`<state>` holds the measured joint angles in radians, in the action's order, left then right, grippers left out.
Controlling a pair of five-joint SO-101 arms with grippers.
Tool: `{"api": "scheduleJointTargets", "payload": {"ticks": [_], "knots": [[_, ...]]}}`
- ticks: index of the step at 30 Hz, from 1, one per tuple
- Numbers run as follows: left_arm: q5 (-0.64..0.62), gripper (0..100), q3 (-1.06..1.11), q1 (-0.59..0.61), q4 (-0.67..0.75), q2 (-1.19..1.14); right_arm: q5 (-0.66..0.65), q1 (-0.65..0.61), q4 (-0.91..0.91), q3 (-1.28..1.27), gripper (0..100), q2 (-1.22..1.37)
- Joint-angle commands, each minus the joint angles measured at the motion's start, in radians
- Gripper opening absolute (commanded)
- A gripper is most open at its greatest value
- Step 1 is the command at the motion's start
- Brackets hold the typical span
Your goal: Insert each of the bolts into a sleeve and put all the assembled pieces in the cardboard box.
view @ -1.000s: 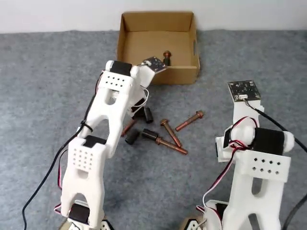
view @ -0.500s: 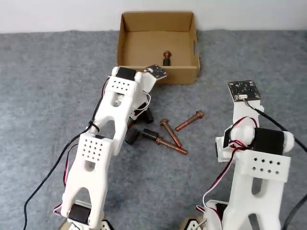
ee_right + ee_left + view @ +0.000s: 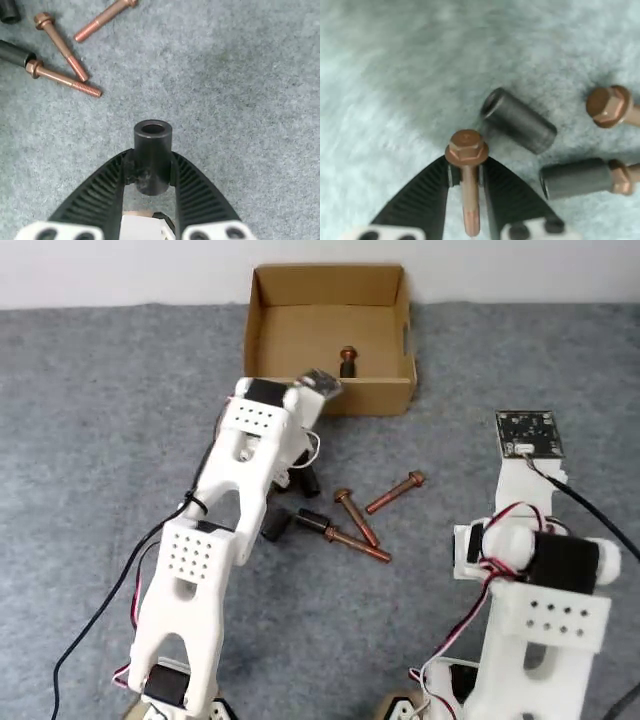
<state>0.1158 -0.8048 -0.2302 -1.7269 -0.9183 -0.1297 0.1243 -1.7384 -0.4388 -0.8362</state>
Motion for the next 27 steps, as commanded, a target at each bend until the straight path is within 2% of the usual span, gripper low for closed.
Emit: {"api": "scheduleJointTargets", "payload": {"ticks": [1,7,10,14,21,27], "knots": [[-0.037,0,0.127,-0.003,-0.029,0.255,0.009,0.015,-0.002,0.006,0.9,-0.051],[-0.064,0,0.429,-0.021,-0.021,0.632,0.009,0.013,-0.015,0.005,0.9,-0.162],[-0.138,0,0.559,-0.014,0.020,0.809,0.011,0.013,0.002,-0.044,0.9,-0.214],[-0.153,0,0.728,-0.017,0.086,1.039,0.011,0.015,0.051,-0.155,0.9,-0.321],[-0.160,0,1.070,-0.015,0.365,1.475,0.011,0.010,0.248,-0.367,0.9,-0.604],[-0.305,0,1.400,-0.015,0.652,1.823,0.009,-0.028,0.317,-0.512,0.8,-0.727]]}}
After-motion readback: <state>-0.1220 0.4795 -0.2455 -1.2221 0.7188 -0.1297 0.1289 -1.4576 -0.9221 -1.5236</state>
